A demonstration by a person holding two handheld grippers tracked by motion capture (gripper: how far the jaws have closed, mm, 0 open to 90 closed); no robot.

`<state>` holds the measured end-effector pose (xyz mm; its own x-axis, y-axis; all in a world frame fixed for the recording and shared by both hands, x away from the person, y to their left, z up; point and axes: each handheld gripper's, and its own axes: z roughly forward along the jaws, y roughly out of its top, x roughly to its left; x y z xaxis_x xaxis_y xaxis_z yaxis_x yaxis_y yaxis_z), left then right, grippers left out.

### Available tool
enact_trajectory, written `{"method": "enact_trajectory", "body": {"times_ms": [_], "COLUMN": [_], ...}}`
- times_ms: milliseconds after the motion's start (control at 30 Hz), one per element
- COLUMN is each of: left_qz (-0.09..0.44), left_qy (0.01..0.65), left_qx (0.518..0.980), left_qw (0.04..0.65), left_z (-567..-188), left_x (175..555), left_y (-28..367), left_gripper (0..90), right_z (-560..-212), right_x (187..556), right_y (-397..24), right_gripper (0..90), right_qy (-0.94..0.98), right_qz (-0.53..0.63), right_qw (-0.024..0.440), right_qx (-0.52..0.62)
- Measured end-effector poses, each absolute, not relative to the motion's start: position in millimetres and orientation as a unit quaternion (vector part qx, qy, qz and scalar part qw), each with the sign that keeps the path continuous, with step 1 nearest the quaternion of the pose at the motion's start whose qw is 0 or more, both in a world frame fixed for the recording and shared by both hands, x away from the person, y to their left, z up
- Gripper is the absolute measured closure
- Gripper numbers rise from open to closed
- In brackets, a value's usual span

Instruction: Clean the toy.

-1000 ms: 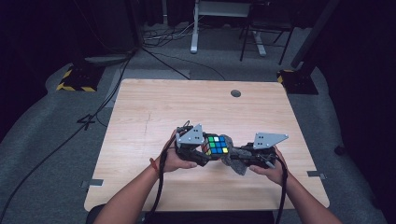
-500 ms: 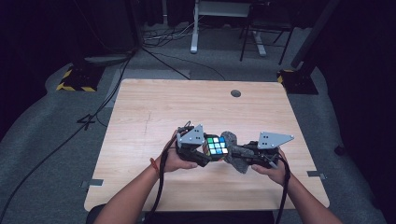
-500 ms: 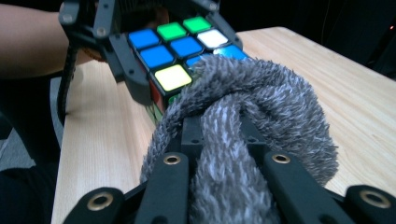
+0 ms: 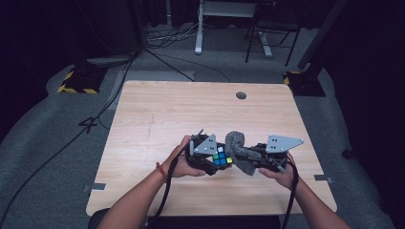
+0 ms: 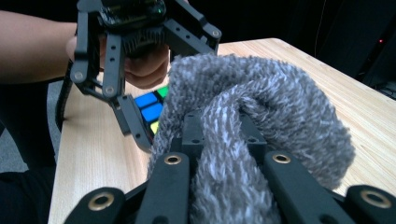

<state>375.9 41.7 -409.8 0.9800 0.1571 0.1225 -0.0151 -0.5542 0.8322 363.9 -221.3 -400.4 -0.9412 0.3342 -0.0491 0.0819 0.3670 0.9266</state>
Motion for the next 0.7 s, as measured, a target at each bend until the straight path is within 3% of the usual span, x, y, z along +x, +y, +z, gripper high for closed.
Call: {"method": "enact_trajectory", "body": {"times_ms": [133,400,700], "left_qz": [0.080,0.090,0.112], "left_qy": [0.043,0.037,0.059], "left_qx": [0.858,0.858,0.852], "left_qw": [0.505,0.504,0.508], "left_z": [-405.1,-399.8,-393.7], "left_x": [378.1,376.3,383.6], "left_y": [45.6,47.8,62.2], "left_gripper": [33.7,33.7,33.8], "right_z": [-405.1,-427.6,-425.3], "right_x": [368.3,379.3,377.8], "right_y": [-221.7,-214.1,-211.0], "right_gripper": [78.1,78.1,77.9], "right_qy": [0.824,0.859,0.861], "right_qz": [0.533,0.476,0.483], "right_qw": [0.131,0.109,0.073], "right_qx": [0.140,0.157,0.138]}}
